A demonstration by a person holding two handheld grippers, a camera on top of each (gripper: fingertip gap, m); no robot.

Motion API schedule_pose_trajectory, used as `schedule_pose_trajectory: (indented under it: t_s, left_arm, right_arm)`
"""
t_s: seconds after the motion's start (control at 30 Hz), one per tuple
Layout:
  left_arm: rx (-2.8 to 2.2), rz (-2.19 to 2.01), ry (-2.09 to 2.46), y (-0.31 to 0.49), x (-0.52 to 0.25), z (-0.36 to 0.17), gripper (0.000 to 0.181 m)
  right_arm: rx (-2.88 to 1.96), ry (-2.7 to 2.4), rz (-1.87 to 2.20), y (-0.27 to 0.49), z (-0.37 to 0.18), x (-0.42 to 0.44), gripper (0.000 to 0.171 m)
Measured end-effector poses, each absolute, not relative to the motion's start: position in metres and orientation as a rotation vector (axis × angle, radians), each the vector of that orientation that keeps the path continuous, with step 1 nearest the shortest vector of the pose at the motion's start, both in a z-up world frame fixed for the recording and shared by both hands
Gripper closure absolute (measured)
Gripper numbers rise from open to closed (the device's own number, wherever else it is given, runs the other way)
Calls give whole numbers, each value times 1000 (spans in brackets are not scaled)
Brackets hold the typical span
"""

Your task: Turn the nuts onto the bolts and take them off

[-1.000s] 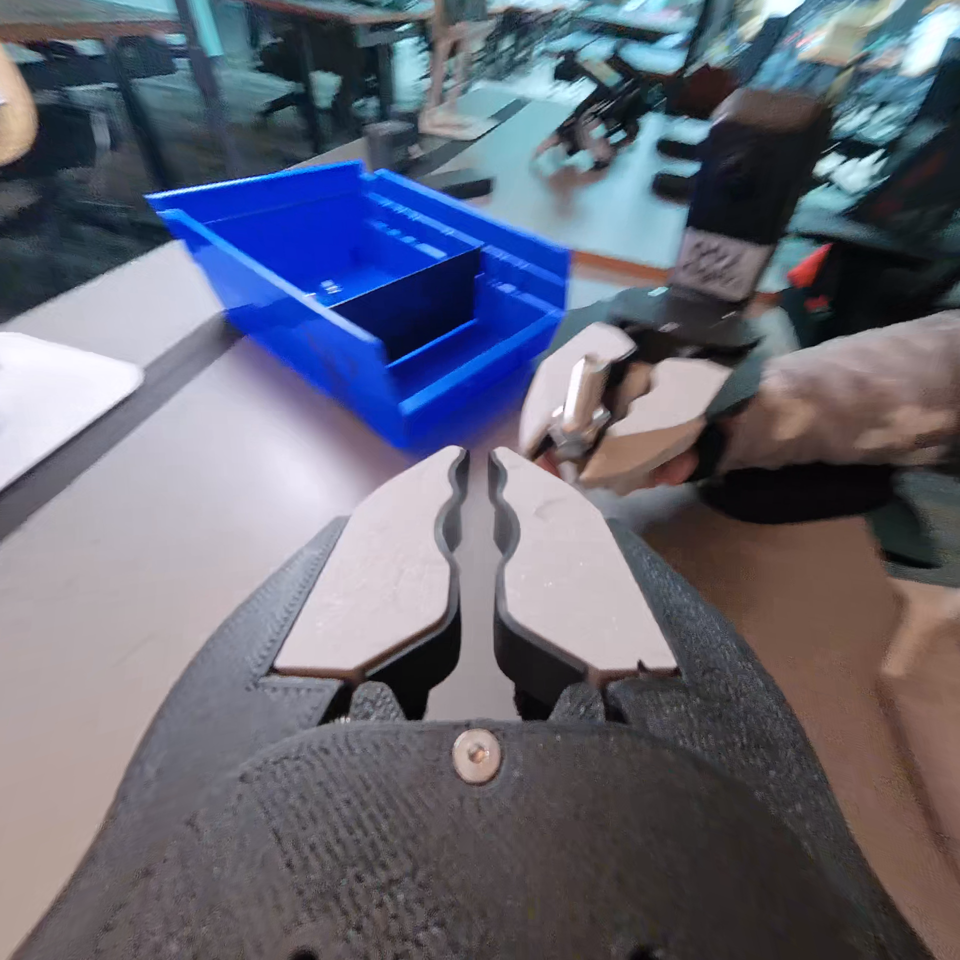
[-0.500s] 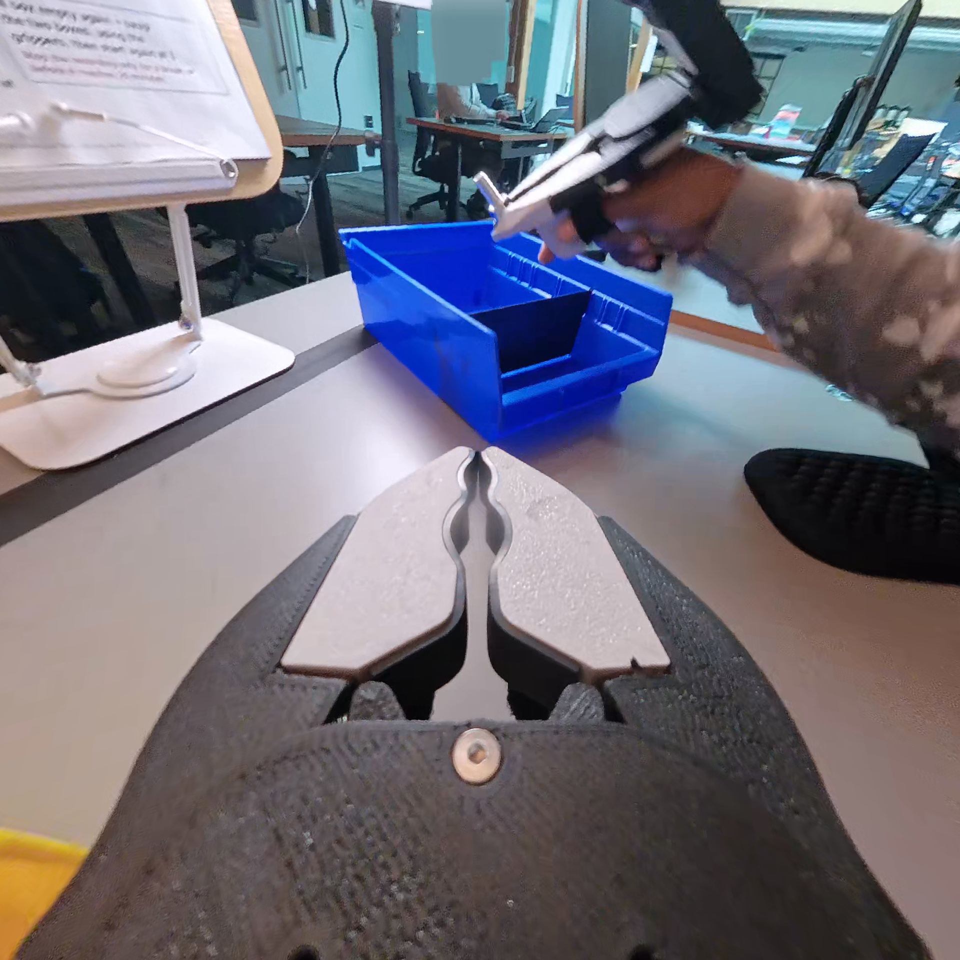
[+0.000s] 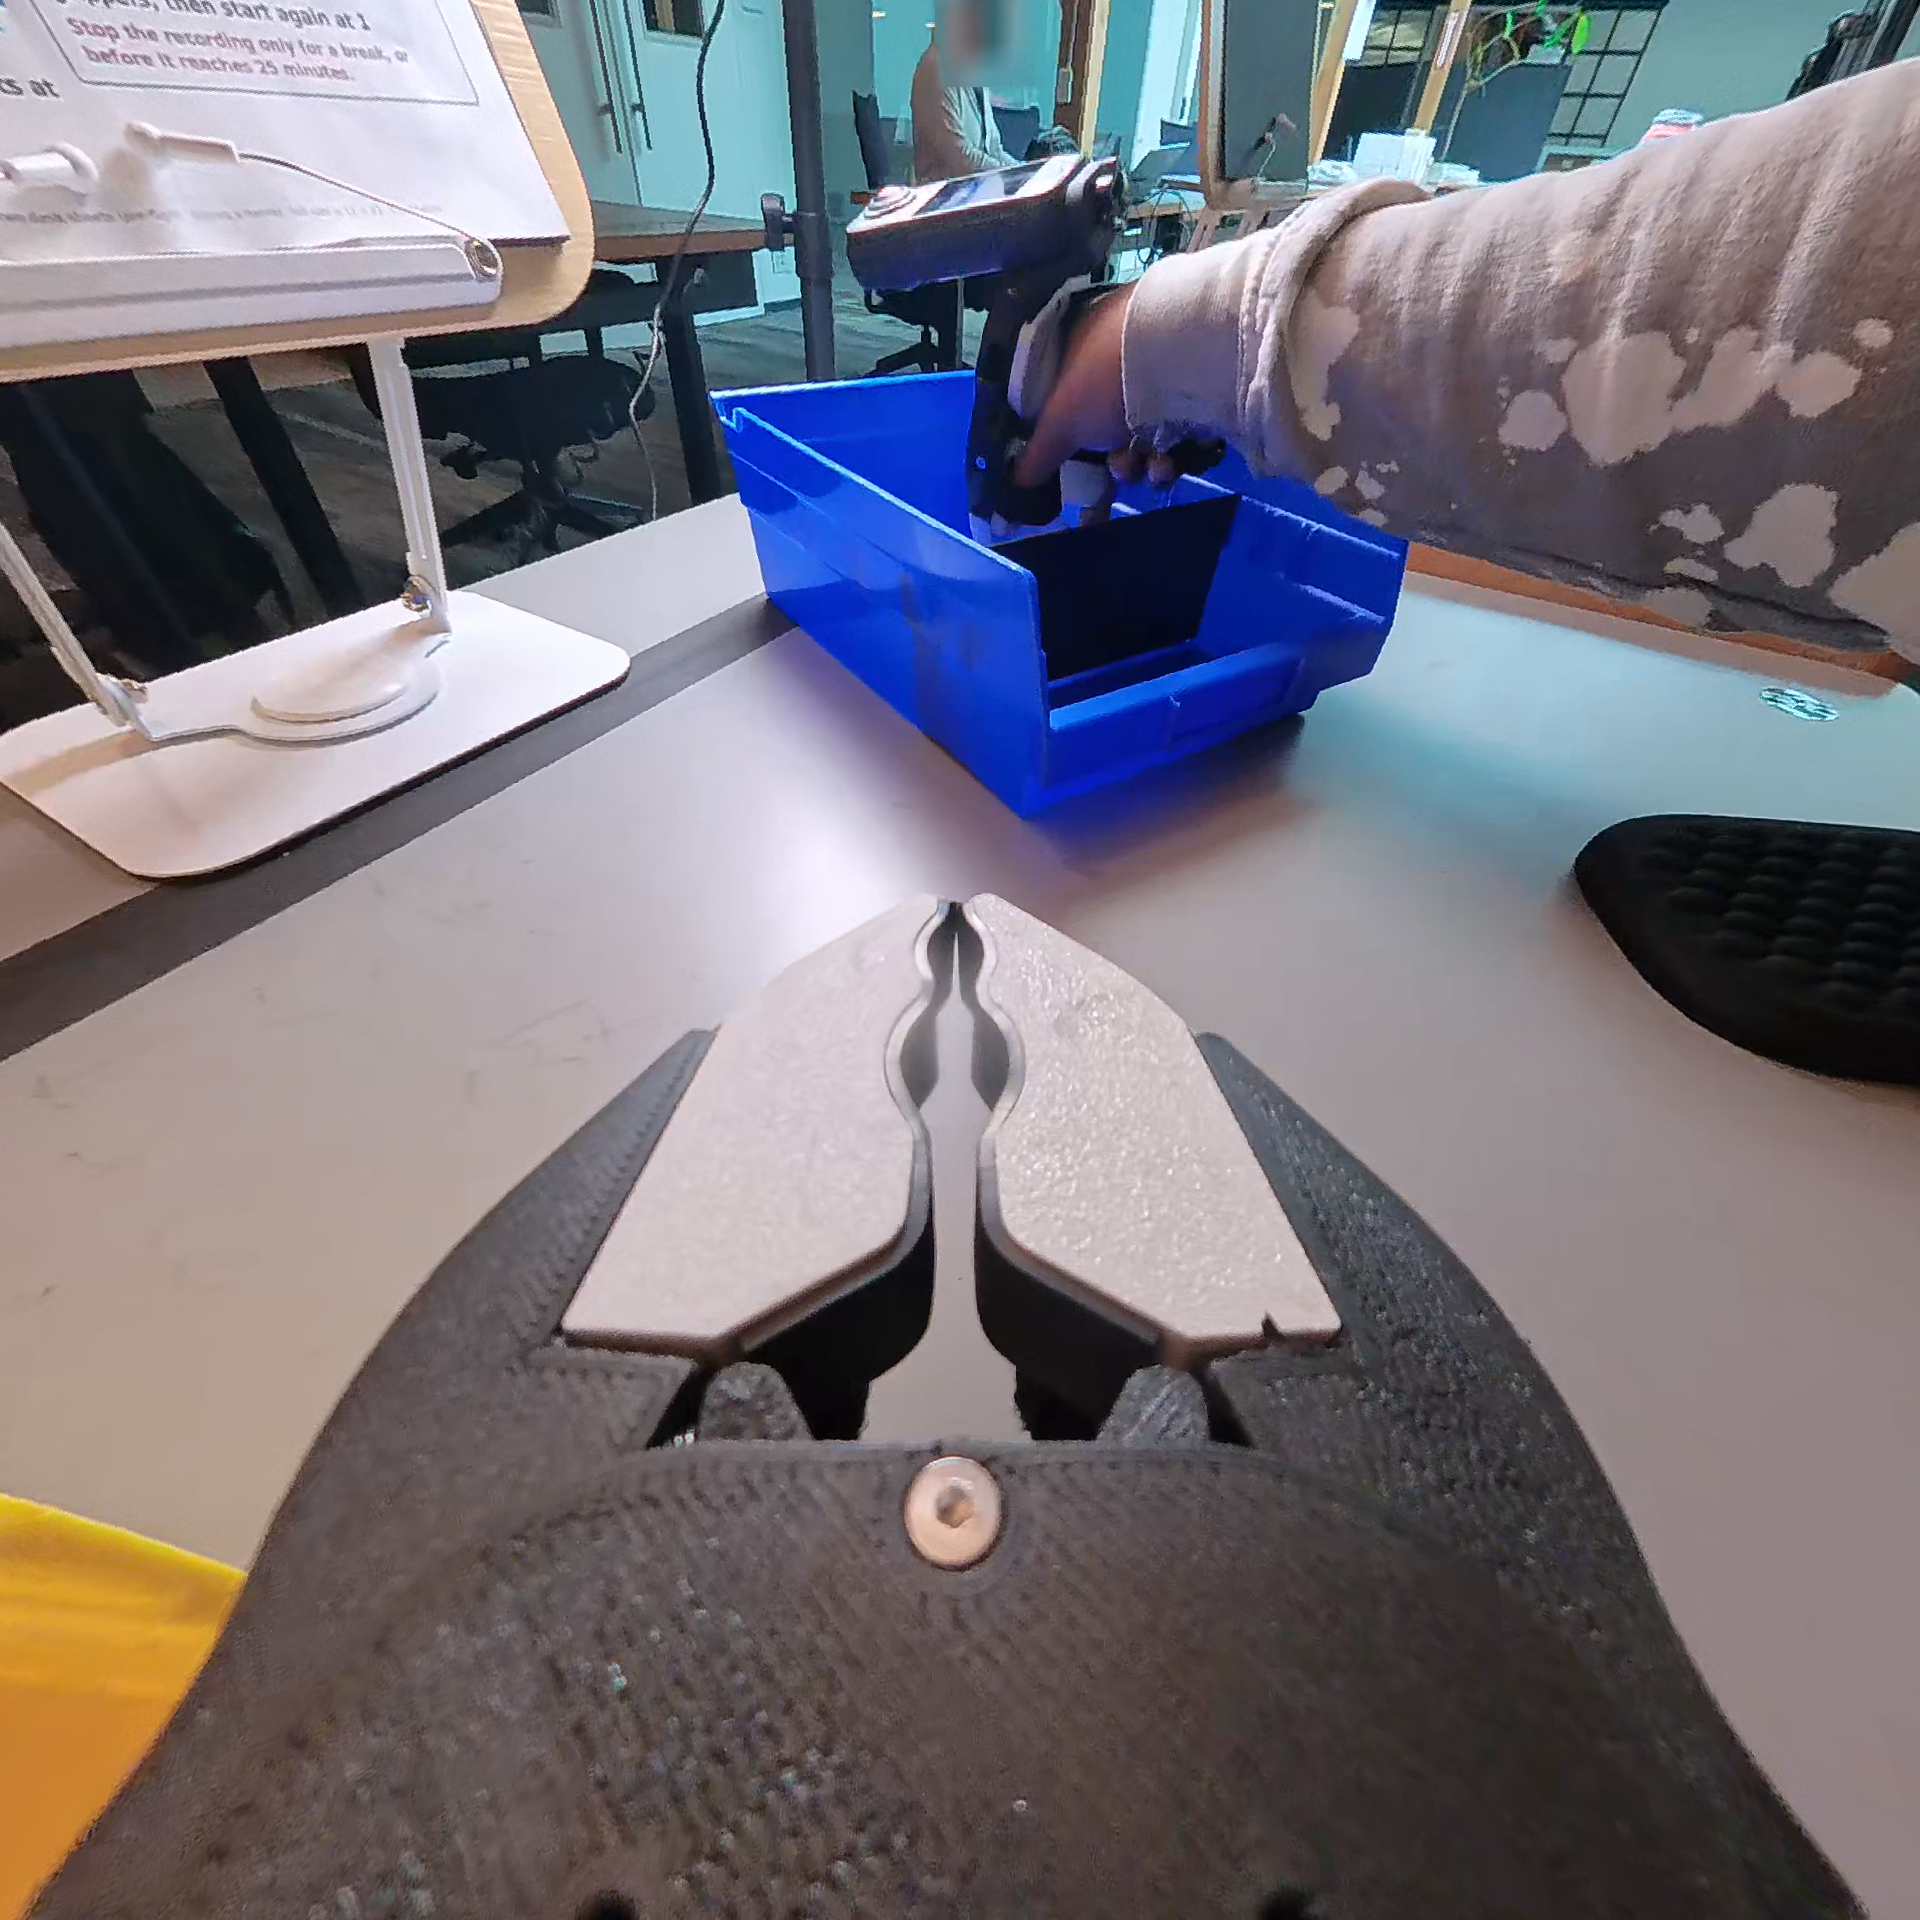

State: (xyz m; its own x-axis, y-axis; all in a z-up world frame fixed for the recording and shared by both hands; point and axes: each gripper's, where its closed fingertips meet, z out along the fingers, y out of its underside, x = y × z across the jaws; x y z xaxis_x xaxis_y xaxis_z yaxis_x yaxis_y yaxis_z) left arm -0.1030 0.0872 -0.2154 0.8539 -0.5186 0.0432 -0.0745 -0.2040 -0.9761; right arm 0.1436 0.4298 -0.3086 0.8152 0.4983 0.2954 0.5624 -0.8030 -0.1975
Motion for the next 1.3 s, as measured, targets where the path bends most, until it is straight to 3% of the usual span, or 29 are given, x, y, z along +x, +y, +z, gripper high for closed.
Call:
schedule_pose_trajectory:
  t_s: [0.2, 0.33, 0.5, 0.67, 0.77, 0.8, 0.87, 1.3]
  left_arm:
    - [-1704, -328, 453, 85, -120, -197, 173]
    - [-1725, -210, 453, 75, -155, -169, 158]
    - [-2014, -84, 427, 31, -226, -192, 141]
    - [-2432, 197, 547, 3, -273, -278, 118]
    - [-2544, 373, 692, 9, -285, -310, 130]
    - [-2541, 342, 747, 13, -278, -316, 151]
    - [-2495, 385, 792, 28, -273, -315, 153]
    - [-2087, 307, 1346, 108, -123, -307, 150]
  right_arm:
    - [-2272, -1037, -113, 425, -221, 103, 137]
    - [-1947, -1278, 162, 344, -169, 71, 133]
    - [-1825, -1687, 212, 231, -204, 82, 130]
    - [-1817, -1884, 89, 207, -268, 85, 121]
    - [-1848, -1929, 78, 214, -296, 74, 126]
    - [-1858, -1948, 70, 216, -304, 72, 137]
    - [-1792, -1982, 56, 216, -310, 66, 145]
    - [-1485, -2119, 113, 96, -307, 62, 142]
